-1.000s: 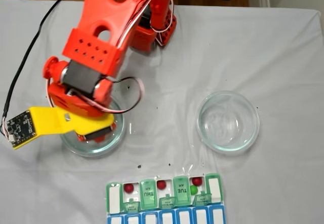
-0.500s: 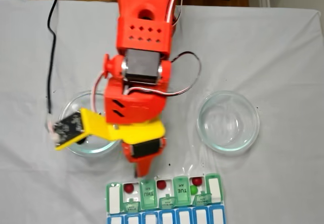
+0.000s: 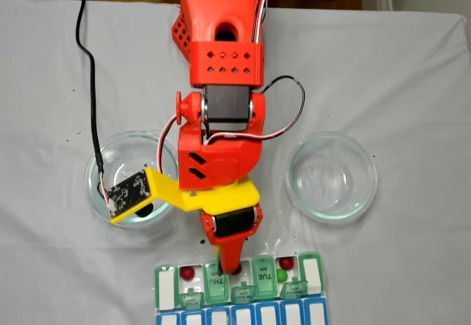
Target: Sort medicines into box.
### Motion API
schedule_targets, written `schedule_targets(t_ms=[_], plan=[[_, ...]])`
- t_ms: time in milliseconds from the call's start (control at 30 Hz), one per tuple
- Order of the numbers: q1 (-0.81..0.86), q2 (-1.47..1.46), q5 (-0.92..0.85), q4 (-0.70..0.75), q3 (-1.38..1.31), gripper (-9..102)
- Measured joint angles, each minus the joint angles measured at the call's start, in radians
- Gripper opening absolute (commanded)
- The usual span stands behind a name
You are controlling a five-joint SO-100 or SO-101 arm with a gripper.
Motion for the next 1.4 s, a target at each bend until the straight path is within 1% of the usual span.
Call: schedule_targets(t_ms=[400, 600, 767, 933, 1133, 1400], plan=[[-0.031, 0.003, -0.006, -0.029, 0.098, 0], [-0.035, -0.009, -0.021, -0.035, 0.101, 0], [-0.035, -0.150, -0.020, -0.040, 0.041, 0], [-0.035, -0.230, -0.020, -0.101, 0.014, 0], [-0.035, -0.230, -0.002, -0.115, 0.012, 0], [-0.035, -0.147, -0.002, -0.072, 0.012, 0]])
